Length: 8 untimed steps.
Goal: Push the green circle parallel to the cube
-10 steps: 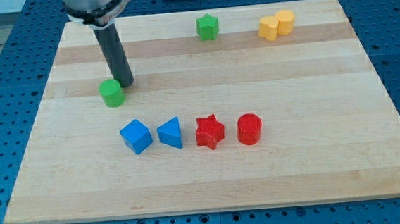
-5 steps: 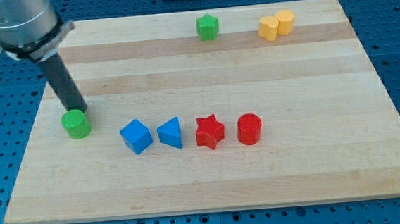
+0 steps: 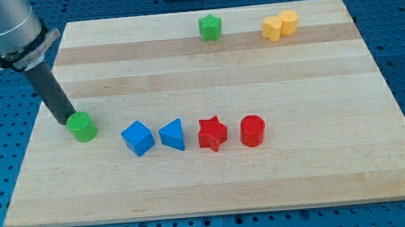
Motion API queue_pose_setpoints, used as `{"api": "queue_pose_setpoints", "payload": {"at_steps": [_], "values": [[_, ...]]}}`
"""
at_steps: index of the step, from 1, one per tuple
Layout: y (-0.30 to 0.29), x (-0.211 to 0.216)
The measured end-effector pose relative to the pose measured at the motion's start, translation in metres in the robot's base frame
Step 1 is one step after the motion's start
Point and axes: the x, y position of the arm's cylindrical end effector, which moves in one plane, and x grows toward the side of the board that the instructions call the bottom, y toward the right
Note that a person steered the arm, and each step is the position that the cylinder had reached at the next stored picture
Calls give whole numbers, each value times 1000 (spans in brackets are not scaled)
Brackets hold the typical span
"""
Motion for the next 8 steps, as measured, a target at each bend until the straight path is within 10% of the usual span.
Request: {"api": "queue_pose_setpoints", "payload": {"at_steps": [8], "values": [[50, 14]]}}
